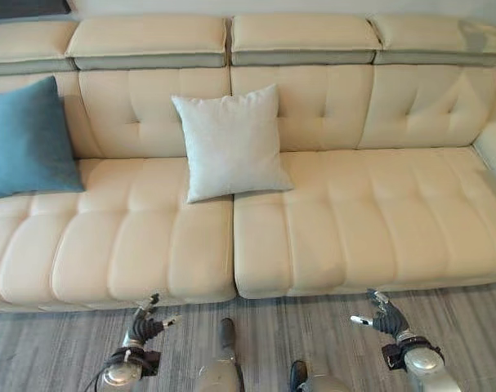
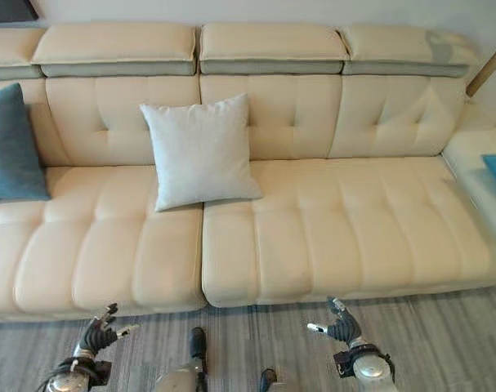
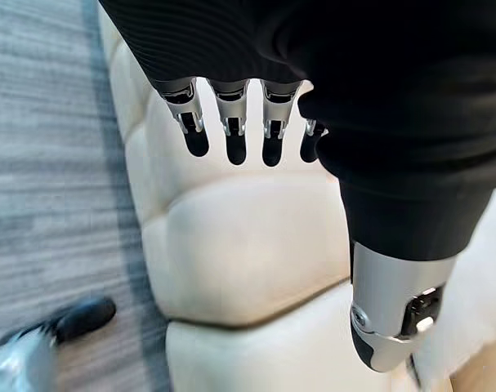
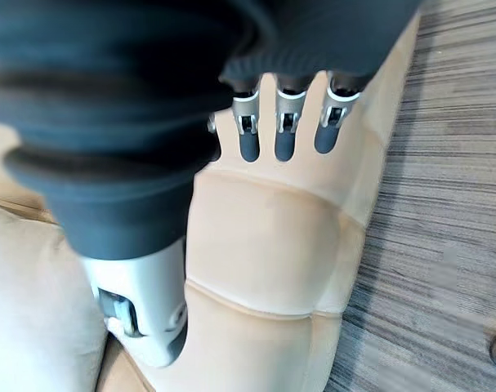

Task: Pick up all the scattered cushions and arrange them neatly on the sofa.

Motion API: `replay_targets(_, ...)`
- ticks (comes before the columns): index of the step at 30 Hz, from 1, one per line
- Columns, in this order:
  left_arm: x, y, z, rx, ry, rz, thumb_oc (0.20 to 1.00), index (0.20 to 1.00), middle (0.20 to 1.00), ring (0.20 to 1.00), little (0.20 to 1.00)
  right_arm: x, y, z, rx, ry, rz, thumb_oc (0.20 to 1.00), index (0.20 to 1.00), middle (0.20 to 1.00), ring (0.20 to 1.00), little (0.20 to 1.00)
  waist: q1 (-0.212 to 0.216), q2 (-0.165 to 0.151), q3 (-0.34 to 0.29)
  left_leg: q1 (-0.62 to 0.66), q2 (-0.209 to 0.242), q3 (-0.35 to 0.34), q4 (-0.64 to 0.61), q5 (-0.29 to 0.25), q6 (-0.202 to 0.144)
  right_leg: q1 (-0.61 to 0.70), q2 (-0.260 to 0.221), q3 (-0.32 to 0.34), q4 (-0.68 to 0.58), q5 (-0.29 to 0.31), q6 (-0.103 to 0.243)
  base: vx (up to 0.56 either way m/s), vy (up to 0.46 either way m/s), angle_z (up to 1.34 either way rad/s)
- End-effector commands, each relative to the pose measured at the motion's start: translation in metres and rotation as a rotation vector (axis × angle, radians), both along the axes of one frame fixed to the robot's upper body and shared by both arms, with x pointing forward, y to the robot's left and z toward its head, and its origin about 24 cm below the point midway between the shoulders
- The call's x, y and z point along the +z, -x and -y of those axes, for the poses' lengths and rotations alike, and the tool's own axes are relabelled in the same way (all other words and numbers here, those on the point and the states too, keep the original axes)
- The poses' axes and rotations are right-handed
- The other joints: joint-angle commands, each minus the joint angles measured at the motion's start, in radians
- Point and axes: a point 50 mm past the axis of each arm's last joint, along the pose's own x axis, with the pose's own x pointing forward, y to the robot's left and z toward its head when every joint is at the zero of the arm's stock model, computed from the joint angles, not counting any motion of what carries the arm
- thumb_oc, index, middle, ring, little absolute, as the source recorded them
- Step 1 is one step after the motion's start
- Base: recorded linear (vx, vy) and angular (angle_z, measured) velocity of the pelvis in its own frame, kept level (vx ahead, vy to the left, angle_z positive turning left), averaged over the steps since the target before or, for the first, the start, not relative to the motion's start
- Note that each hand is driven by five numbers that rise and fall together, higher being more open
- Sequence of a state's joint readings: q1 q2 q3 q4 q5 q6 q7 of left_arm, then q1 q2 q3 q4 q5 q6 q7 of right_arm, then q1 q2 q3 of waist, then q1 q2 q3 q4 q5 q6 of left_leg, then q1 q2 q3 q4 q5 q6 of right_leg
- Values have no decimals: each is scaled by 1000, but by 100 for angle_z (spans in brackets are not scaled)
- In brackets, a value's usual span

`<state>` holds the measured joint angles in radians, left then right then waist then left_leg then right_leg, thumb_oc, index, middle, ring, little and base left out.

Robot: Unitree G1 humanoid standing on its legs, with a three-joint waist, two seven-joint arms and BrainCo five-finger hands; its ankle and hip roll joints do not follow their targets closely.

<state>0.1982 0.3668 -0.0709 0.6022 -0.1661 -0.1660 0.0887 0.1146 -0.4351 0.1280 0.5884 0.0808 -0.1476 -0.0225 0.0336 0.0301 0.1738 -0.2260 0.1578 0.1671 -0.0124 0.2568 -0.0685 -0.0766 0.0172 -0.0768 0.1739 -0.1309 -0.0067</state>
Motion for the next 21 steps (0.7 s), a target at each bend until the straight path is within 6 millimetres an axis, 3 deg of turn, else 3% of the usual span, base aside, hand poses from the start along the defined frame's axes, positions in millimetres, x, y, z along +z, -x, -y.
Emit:
replay_targets(1,24,-26,-10,-51,-79,122,1000,1000,1000,1000,1000,22,-15,6,-19,9,126,1000,1000,1000,1000,1000,-37,-83,29,-32,-125,-52,102,-187,-9,40,-47,32,-78,18,88,-305,-13,-6)
replay_targets(2,24,-26,-9,-62,-76,120,1000,1000,1000,1000,1000,23,-12,8,-33,0,130,1000,1000,1000,1000,1000,-50,-95,28,-4,-138,-55,139,-242,-4,30,-64,39,-90,39,94,-224,8,-8)
replay_targets(5,19,-21,-6,-51,-49,103,1000,1000,1000,1000,1000,21,-8,9,-53,-23,122,1000,1000,1000,1000,1000,-71,-100,14,77,-174,-108,172,-333,5,9,-68,79,-114,75,98,-131,36,-36)
replay_targets(8,16,-23,3,-71,-30,95,1000,1000,1000,1000,1000,15,-5,7,-84,-47,115,1000,1000,1000,1000,1000,-103,-83,-17,124,-172,-96,103,-333,18,-1,-51,105,-155,102,107,-41,56,-56)
replay_targets(13,20,-33,10,-137,-40,103,1000,1000,1000,1000,1000,11,-5,2,-138,-108,117,1000,1000,1000,1000,1000,-140,-86,-16,149,-177,-64,68,-347,46,-35,-26,182,-147,130,119,-47,66,-75)
replay_targets(17,24,-38,10,-171,-71,111,1000,1000,1000,1000,1000,13,-15,-7,-150,-156,143,1000,1000,1000,1000,1000,-149,-99,0,163,-160,40,47,-348,63,-104,1,215,-87,153,144,-77,43,-103)
replay_targets(18,26,-39,9,-177,-78,116,1000,1000,1000,1000,1000,11,-16,-10,-173,-172,145,1000,1000,1000,1000,1000,-140,-97,3,186,-134,109,13,-337,62,-118,-27,94,-68,146,148,-64,-39,-173)
replay_targets(19,27,-39,9,-177,-78,116,1000,1000,1000,1000,1000,11,-16,-10,-173,-172,145,1000,1000,1000,1000,1000,-140,-98,0,184,-135,110,12,-334,62,-121,-27,95,-69,149,147,-47,-63,-202)
replay_targets(21,29,-41,9,-176,-77,130,1000,1000,1000,1000,1000,11,-19,-15,-170,-179,149,1000,1000,1000,1000,1000,-120,-87,0,209,-103,175,-9,-324,54,-127,-91,-112,-35,122,131,30,-62,-197)
